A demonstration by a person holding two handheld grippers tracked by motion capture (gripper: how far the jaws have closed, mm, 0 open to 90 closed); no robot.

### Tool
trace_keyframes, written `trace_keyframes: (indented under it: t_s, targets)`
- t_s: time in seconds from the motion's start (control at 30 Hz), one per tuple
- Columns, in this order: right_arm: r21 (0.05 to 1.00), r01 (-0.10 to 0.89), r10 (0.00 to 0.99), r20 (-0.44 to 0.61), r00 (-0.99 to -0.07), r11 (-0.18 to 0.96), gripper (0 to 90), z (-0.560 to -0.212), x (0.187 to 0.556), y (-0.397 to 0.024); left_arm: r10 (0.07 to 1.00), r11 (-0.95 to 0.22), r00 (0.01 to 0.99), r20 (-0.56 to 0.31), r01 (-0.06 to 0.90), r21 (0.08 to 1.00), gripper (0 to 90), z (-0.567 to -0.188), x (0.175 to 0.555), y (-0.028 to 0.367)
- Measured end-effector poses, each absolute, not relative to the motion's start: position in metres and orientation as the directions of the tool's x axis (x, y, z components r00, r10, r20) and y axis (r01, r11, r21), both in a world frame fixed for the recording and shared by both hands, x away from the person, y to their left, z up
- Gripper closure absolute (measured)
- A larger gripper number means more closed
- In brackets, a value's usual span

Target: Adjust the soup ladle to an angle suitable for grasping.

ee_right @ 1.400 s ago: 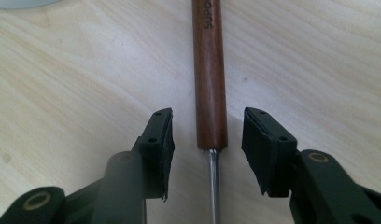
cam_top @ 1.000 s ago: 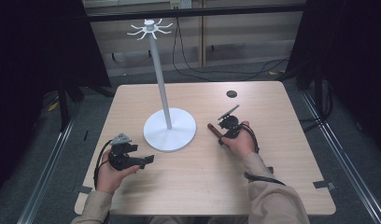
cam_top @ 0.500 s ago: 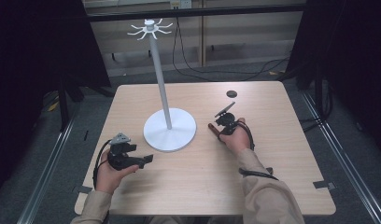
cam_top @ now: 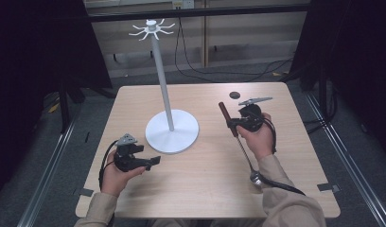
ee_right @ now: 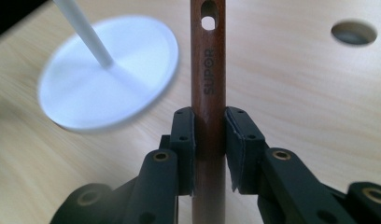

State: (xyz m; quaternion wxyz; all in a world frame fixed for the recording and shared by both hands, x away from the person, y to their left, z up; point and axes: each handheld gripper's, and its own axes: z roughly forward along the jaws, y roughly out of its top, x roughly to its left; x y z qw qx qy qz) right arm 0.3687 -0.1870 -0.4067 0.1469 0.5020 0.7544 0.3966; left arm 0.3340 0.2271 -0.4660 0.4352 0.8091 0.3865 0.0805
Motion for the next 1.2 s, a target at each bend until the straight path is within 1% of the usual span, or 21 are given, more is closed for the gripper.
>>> trace_keyframes:
  t_s: [0.1,0.2,0.27,0.3,0.37,0.43,0.53,0.63,0.7,0.83,0.9,0.97,1.03,1.13,1.2]
  targets:
    - [0.795,0.592,0.858,0.208,-0.470,0.132,74.8,-0.395,0.356,-0.197,0.687,-0.326,0.695,-0.210,0.554,0.766,7.1,-0.466,0.332,0.222]
    - [0.835,0.543,0.827,0.243,-0.506,0.086,74.8,-0.387,0.342,-0.205,0.683,-0.332,0.700,-0.209,0.552,0.765,7.1,-0.465,0.330,0.219]
    - [0.854,0.517,0.816,0.255,-0.518,0.061,74.8,-0.384,0.335,-0.210,0.682,-0.344,0.705,-0.196,0.545,0.765,7.1,-0.465,0.329,0.216]
    - [0.864,0.501,0.801,0.263,-0.538,0.054,74.8,-0.384,0.332,-0.212,0.680,-0.356,0.710,-0.184,0.539,0.764,7.1,-0.463,0.328,0.215]
    - [0.882,0.472,0.776,0.292,-0.559,0.009,74.8,-0.382,0.325,-0.215,0.672,-0.344,0.713,-0.197,0.537,0.770,7.1,-0.461,0.327,0.211]
    - [0.901,0.433,0.749,0.305,-0.588,-0.027,74.8,-0.380,0.319,-0.218,0.660,-0.358,0.727,-0.187,0.524,0.773,7.1,-0.458,0.325,0.207]
    - [0.917,0.394,0.704,0.322,-0.633,-0.065,75.1,-0.375,0.313,-0.218,0.651,-0.376,0.742,-0.159,0.497,0.782,7.1,-0.453,0.322,0.198]
    - [0.925,0.364,0.667,0.338,-0.664,-0.106,75.1,-0.370,0.313,-0.213,0.626,-0.358,0.758,-0.183,0.488,0.796,7.1,-0.447,0.320,0.190]
    - [0.929,0.345,0.645,0.345,-0.682,-0.132,75.2,-0.365,0.314,-0.206,0.602,-0.342,0.777,-0.181,0.456,0.822,7.1,-0.439,0.318,0.181]
    - [0.941,0.319,0.645,0.313,-0.697,-0.112,75.1,-0.353,0.317,-0.190,0.547,-0.281,0.815,-0.190,0.392,0.876,7.1,-0.425,0.313,0.162]
    - [0.944,0.314,0.647,0.304,-0.699,-0.105,75.1,-0.349,0.318,-0.185,0.525,-0.255,0.830,-0.187,0.363,0.896,8.8,-0.419,0.310,0.154]
    - [0.947,0.311,0.656,0.288,-0.697,-0.085,75.1,-0.345,0.317,-0.179,0.505,-0.235,0.845,-0.173,0.327,0.915,13.5,-0.415,0.309,0.144]
    - [0.951,0.303,0.670,0.264,-0.694,-0.060,75.1,-0.343,0.314,-0.174,0.489,-0.220,0.856,-0.167,0.307,0.926,15.4,-0.410,0.309,0.135]
    - [0.953,0.300,0.686,0.241,-0.687,-0.035,75.1,-0.343,0.312,-0.169,0.466,-0.206,0.873,-0.146,0.268,0.941,22.9,-0.404,0.310,0.123]
    - [0.955,0.297,0.689,0.235,-0.686,-0.030,75.1,-0.344,0.310,-0.166,0.455,-0.206,0.879,-0.142,0.260,0.943,27.8,-0.400,0.311,0.115]
